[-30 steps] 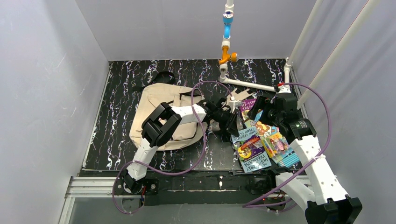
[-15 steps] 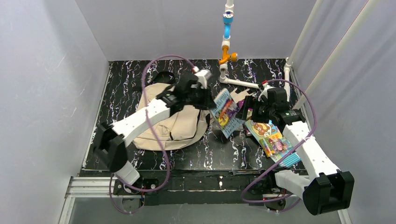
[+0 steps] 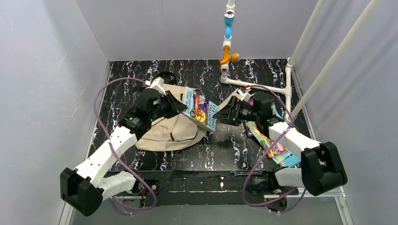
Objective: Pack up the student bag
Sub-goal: Pick up the book from the center of the board.
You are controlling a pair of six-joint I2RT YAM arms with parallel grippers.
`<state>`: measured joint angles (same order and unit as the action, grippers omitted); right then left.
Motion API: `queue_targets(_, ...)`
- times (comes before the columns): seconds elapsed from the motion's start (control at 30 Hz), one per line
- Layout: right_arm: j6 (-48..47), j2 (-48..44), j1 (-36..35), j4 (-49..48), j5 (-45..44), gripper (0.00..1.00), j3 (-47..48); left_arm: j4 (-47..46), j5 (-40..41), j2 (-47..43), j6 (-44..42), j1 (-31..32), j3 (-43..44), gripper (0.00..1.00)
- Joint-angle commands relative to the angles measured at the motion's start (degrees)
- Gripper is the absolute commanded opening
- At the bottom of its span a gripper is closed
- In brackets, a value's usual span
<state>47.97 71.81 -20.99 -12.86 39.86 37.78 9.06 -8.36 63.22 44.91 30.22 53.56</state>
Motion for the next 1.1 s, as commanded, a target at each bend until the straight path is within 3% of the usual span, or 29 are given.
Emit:
queue_targets(0.0, 10.4, 1.1, -0.9, -15.5, 2.6, 0.98, -1.2, -6.1, 0.4, -7.1, 7.9, -2.8, -0.4, 0.00)
queue_targets(0.07, 12.6, 1.8, -1.0, -17.1, 2.0, 0.98, -2.0, -6.6, -0.9, -7.9, 9.3, -3.5, -0.2, 0.00)
queue_targets(0.2, 22.8, 5.1, -1.5, -31.3, 3.3, 0.98, -6.4, -9.9, -3.8, -8.9, 13.2, -4.1, -0.5, 0.00)
queue_targets(0.5, 36.6, 11.4, -3.0, -51.3, 4.0, 0.98, -8.3, -15.3, -9.5, -8.1, 19.2, -4.2, -0.8, 0.00)
queue_targets(0.73, 52.7, 20.5, -3.4, -80.5, 2.2, 0.98, -9.1, -22.7, -12.4, -8.3, 25.2, -4.3, -4.6, 0.00)
queue_targets(0.83, 55.9, 23.5, -3.4, -87.1, 1.4, 0.98, -9.5, -22.9, -12.3, -8.8, 25.4, -4.3, -4.4, 0.00)
queue_targets(0.93, 51.4, 21.3, -3.4, -80.3, 2.2, 0.98, -10.0, -22.8, -12.2, -9.1, 24.8, -4.3, -3.6, 0.00)
queue_targets(1.07, 32.1, 11.6, -3.4, -49.9, 2.9, 0.98, -7.8, -22.8, -12.9, -8.2, 26.1, -4.3, -1.8, 0.00)
